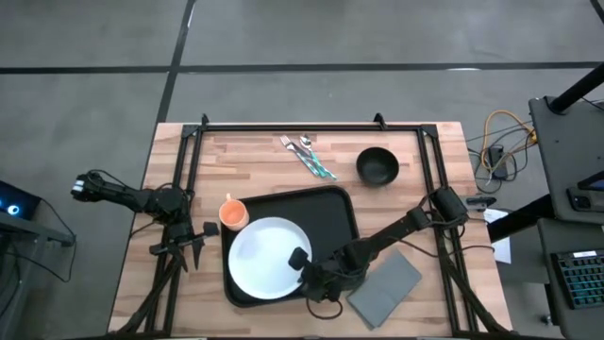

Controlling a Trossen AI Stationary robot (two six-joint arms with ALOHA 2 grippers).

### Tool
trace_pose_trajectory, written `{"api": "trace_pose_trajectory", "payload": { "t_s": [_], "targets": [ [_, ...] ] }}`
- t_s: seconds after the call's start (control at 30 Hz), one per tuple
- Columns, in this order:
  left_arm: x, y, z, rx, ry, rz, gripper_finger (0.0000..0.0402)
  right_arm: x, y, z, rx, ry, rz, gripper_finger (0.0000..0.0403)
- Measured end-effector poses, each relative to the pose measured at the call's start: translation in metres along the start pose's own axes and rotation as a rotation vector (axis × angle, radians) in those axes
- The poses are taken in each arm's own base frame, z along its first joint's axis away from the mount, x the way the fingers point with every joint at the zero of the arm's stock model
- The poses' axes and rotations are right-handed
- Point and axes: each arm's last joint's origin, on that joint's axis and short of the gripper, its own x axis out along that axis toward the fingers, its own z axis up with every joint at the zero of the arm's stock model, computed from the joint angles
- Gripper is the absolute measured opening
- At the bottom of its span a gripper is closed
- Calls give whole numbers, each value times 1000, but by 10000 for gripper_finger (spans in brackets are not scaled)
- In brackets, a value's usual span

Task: Set up tray
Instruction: Put the white plate on the serving tray

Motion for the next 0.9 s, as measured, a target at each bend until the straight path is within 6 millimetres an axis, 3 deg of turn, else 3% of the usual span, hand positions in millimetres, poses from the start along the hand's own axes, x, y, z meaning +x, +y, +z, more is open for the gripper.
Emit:
{"api": "trace_pose_trajectory", "payload": {
  "t_s": [0.47, 0.9],
  "targets": [
    [0, 0, 0, 0, 0, 0, 98, 2, -3, -4, 41, 1, 14, 8],
    [0, 0, 0, -5, 3, 0, 98, 22, 4, -15, 33, 10, 60, 26]
  ]
}}
